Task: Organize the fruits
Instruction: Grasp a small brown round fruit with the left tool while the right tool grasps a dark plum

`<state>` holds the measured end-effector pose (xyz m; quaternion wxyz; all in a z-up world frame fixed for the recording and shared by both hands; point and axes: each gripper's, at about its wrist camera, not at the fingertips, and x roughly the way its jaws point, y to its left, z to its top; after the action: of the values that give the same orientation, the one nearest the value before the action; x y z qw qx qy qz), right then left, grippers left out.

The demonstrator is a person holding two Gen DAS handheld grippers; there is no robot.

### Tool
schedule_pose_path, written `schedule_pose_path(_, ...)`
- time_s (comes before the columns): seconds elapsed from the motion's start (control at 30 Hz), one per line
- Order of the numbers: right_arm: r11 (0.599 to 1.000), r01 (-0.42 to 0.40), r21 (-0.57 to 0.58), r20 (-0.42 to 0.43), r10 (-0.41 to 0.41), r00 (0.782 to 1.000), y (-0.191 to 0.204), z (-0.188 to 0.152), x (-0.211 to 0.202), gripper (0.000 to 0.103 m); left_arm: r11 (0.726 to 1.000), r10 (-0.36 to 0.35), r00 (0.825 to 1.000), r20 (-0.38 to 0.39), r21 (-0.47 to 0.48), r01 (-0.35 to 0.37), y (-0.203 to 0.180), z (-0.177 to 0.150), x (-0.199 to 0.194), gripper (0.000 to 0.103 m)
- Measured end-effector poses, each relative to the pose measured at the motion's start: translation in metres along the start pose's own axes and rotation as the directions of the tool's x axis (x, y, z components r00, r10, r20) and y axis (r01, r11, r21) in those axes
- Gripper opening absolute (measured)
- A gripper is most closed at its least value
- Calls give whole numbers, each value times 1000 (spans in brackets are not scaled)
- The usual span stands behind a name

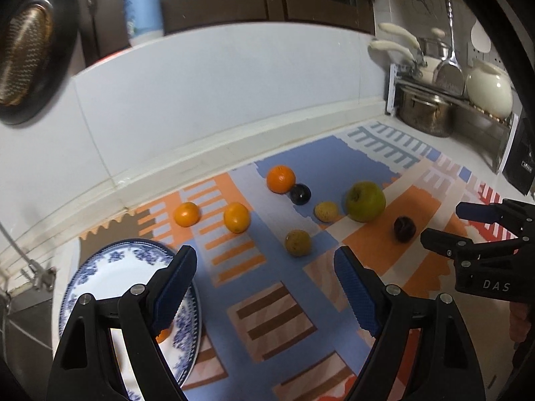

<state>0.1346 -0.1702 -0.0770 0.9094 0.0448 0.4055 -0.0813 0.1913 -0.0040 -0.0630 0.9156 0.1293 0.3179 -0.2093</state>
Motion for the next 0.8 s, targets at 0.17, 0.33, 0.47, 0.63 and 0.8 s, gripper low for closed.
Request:
schedule_pose_path(0.17, 1000, 12, 17, -17, -12, 1000, -4, -1, 15, 75, 999, -51, 997, -50, 4, 51, -3, -1, 27, 84)
schedule_pose_path(0.33, 999, 9, 45, -44, -7, 999, -9, -1, 29, 75, 996, -88, 993, -83, 3, 89, -5, 2, 49, 80)
schedule_pose_path(0.47, 998, 10, 64, -55, -7, 998, -12, 0, 36, 74, 996, -90, 991, -98, 9, 92, -9, 6, 65, 73)
schedule_pose_path(0.63, 996, -1, 88, -72, 7, 997, -15, 1, 47, 65, 993, -114, 985, -128, -3, 115, -11, 9, 82, 62)
schedule_pose_path(0.8, 994, -38, 103, -84, 47, 995, -15, 1, 53, 56, 990, -140, 978, -156, -14, 140, -15, 7, 94, 47)
